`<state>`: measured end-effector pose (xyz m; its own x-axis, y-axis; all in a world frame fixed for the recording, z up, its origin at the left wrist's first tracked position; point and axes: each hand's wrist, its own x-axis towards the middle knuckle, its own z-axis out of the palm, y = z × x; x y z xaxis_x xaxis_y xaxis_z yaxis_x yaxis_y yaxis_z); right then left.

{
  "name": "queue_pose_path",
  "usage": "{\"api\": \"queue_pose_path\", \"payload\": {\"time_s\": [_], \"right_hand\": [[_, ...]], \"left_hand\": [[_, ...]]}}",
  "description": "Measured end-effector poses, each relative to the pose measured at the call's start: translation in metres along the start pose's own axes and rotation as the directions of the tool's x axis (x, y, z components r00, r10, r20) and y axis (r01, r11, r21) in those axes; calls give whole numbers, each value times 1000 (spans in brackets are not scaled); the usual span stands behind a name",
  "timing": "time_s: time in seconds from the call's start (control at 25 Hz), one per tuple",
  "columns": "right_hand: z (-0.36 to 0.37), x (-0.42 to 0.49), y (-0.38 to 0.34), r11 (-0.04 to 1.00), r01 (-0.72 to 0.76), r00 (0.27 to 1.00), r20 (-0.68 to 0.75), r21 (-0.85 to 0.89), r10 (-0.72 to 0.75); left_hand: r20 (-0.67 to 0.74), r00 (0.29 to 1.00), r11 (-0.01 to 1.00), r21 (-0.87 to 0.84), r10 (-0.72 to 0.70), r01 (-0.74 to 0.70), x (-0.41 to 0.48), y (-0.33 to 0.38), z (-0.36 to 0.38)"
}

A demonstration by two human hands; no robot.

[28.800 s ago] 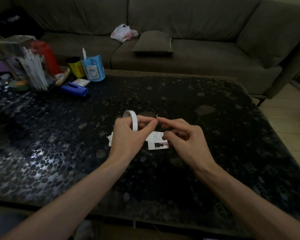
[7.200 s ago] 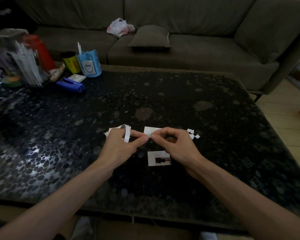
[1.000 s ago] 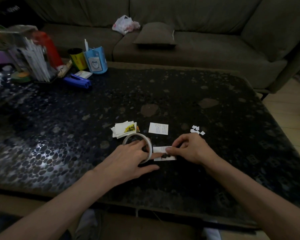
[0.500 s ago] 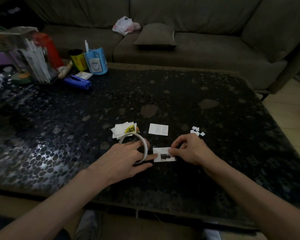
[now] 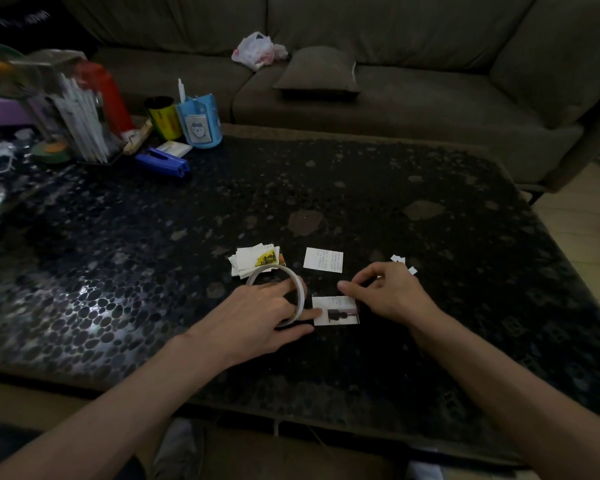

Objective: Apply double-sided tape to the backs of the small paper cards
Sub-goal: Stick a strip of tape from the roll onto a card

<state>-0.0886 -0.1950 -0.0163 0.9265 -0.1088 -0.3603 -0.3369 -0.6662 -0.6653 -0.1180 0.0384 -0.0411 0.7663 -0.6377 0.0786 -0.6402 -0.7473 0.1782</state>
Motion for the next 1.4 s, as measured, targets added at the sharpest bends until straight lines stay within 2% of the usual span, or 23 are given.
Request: {"api": "queue_pose_path", "payload": {"time_s": [0.16,0.24,0.32,0.4,0.52,0.68,0.8,0.96,1.04,1.12,1.2,1.24,1.28,1.4], "right_hand": [[11,7,-3,948,252,949,-145,-194,-282],[15,14,-2,869,366,885,-163,-333,-435],[21,22,0,758,407,830,-142,-510,-540],[27,29,-1,690,372,842,-88,-621,-532],[26,35,-2,666,352,861,-52,-658,-506],[26,34,-2,648,398,809,-84,-650,-581],[28,31,-2,623,434,776,-82,-651,-626],[26,30,0,632,496,755,-63,-595,-652],[24,26,-1,615,565,704,-67,-550,-707],[24,18,-2,587,631,644,-79,-508,-761],[23,10,-1,557,676,602,-75,-483,-795],[23,8,0,571,686,610,-70,-451,-789],[23,6,0,623,683,650,-71,-380,-756],[15,4,1,848,530,847,-53,1,-530]], "left_hand": [[-33,993,981,-159,-116,109,4,3,-1],[-46,983,961,-224,-176,161,6,3,-2],[-59,977,953,-236,-207,188,7,2,-2],[-70,973,952,-235,-218,197,6,2,-2],[-81,969,943,-262,-235,207,6,3,-1],[-115,927,883,-364,-357,295,8,3,-2],[-166,866,825,-432,-471,365,10,1,-5],[-161,791,729,-526,-591,438,15,-1,-6],[-153,739,641,-629,-656,440,17,-1,-8],[-104,694,512,-754,-712,412,19,-1,-11],[-51,680,379,-859,-731,344,21,0,-15],[-40,683,342,-886,-729,313,23,1,-16],[-40,687,326,-899,-726,292,24,2,-17],[-67,721,384,-878,-690,286,26,6,-19]]}}
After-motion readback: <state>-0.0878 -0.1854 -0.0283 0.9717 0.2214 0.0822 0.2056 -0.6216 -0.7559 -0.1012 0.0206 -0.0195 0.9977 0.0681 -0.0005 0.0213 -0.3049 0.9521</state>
